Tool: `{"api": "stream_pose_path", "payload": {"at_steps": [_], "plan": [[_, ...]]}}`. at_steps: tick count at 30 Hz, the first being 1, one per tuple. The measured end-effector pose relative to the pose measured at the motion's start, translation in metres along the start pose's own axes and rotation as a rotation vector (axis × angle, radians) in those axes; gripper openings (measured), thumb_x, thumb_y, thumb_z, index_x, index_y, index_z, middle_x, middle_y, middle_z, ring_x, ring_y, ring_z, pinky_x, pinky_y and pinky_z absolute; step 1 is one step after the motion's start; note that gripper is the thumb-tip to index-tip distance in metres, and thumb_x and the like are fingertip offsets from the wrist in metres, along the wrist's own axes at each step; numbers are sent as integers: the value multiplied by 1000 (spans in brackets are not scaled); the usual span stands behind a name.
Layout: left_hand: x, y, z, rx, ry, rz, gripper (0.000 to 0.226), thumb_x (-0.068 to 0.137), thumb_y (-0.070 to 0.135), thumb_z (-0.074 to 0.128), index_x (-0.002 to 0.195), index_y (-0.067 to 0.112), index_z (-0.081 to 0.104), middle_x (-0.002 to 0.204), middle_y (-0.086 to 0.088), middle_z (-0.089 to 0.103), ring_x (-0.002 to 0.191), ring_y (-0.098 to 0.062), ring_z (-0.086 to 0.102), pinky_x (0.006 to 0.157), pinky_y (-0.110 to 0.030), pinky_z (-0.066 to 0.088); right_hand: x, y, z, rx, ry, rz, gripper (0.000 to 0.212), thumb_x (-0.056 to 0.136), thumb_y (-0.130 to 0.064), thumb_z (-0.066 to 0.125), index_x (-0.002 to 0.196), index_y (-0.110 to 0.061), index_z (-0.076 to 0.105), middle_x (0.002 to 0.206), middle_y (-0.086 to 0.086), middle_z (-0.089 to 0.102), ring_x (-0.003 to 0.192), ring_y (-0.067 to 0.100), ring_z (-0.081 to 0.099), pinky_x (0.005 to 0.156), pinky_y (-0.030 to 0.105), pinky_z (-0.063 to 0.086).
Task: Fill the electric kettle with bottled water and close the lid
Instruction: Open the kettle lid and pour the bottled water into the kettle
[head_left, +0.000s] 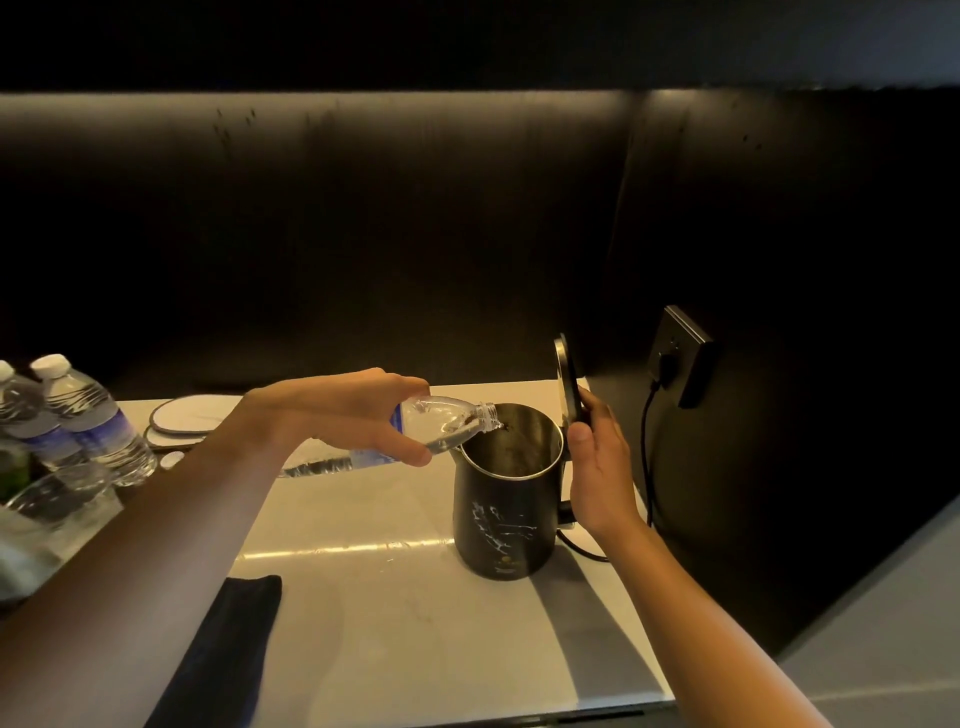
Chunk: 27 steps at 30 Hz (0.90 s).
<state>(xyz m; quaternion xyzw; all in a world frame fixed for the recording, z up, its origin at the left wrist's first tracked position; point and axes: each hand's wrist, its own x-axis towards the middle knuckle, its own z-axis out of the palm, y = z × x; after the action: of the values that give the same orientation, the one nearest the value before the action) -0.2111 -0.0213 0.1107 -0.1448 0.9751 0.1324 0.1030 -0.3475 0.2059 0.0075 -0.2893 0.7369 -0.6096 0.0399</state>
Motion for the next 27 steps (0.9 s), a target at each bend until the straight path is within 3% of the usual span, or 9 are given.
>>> {"api": "stream_pose_path", "payload": {"at_steps": [4,8,12,14,16,19,23,27], "plan": [[-5,-5,17,-154,11,-16,81,76,62,72,144,32,40,120,11,57,97,-17,61,83,-27,55,0,-1,1,-1,1,4,70,84,-61,31,142,-24,46,133,0,51,120,16,50,97,29,45],[-10,-7,35,-250,61,-29,88,75,65,68,149,32,34,140,10,47,118,-15,49,97,-31,48,-1,-1,1,-4,5,9,74,82,-64,30,141,-22,47,131,2,53,117,17,53,97,35,48],[-13,-13,57,-409,114,-27,99,54,89,62,136,36,46,128,12,54,109,-21,60,94,-35,56,-1,-1,2,-21,19,20,60,91,-51,33,140,-19,48,132,3,52,117,19,53,98,37,48],[-14,-16,70,-509,181,-13,73,68,72,71,127,35,51,120,15,56,107,-24,63,91,-35,59,-1,-1,2,-26,16,29,63,90,-54,33,139,-18,49,131,3,52,116,19,53,98,39,49],[-14,-20,85,-564,291,-20,52,80,48,76,124,34,51,122,15,54,109,-23,61,87,-30,58,-1,-3,2,-22,15,30,77,81,-64,28,139,-18,49,130,2,52,115,18,54,95,33,48],[-14,-28,110,-684,462,-82,52,83,40,76,127,30,50,128,7,53,110,-25,59,82,-25,56,-1,-4,2,-22,20,20,80,79,-65,27,140,-19,48,131,1,52,115,17,53,93,30,46],[-12,-40,140,-876,695,-194,53,86,38,74,130,28,46,130,2,52,114,-25,57,92,-37,57,-2,-6,2,-4,7,29,79,78,-64,28,139,-18,48,130,2,52,115,19,53,95,37,47],[-9,-50,159,-929,840,-287,59,87,40,71,136,24,41,132,4,49,117,-21,53,83,-16,48,-3,-6,1,-17,4,18,78,80,-64,28,137,-16,49,130,5,53,115,20,54,94,35,48]]}}
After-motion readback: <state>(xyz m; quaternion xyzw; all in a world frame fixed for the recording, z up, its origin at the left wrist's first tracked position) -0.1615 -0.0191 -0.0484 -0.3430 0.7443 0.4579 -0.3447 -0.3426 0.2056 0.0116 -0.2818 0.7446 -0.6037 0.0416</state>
